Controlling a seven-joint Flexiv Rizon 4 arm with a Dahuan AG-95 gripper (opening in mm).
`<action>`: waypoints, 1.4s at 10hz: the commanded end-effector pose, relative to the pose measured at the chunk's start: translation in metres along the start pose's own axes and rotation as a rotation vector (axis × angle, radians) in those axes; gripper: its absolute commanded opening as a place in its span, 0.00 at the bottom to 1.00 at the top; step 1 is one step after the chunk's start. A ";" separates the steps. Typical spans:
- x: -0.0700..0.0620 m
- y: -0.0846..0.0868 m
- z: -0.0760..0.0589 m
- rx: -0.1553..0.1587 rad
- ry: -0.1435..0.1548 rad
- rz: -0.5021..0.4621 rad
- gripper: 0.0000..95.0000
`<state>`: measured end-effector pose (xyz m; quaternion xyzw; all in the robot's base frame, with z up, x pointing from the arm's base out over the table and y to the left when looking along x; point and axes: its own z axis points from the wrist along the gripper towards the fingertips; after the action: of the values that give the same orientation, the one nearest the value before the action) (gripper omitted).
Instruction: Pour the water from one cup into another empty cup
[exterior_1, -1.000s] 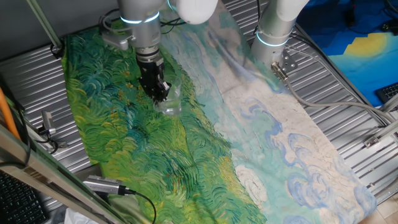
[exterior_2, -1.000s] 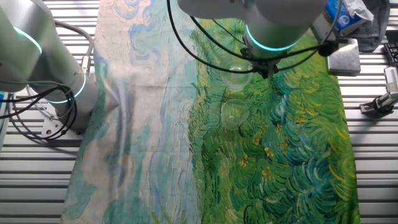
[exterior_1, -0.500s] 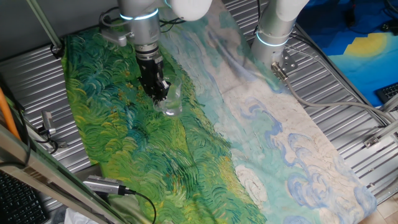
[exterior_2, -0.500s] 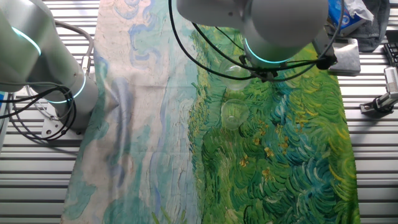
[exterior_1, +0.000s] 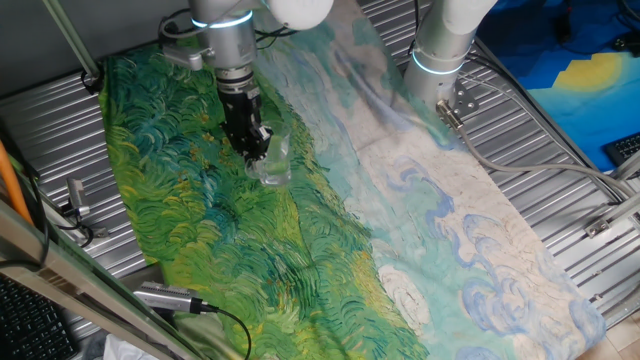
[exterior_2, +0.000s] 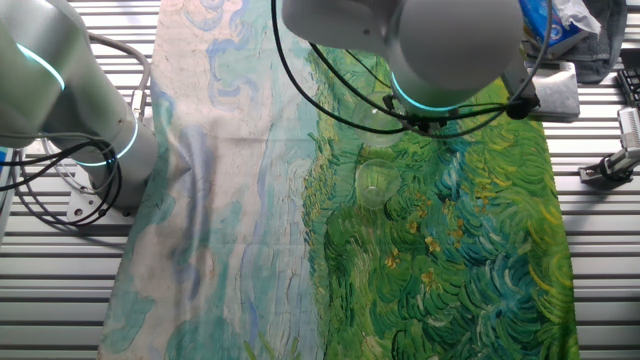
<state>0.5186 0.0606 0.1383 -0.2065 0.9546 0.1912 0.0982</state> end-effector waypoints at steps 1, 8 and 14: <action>0.000 -0.001 0.000 0.003 -0.001 -0.001 0.00; -0.002 -0.005 0.000 -0.022 -0.026 0.013 0.00; -0.002 -0.006 0.002 -0.042 -0.065 0.015 0.00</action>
<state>0.5233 0.0567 0.1349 -0.1966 0.9479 0.2179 0.1238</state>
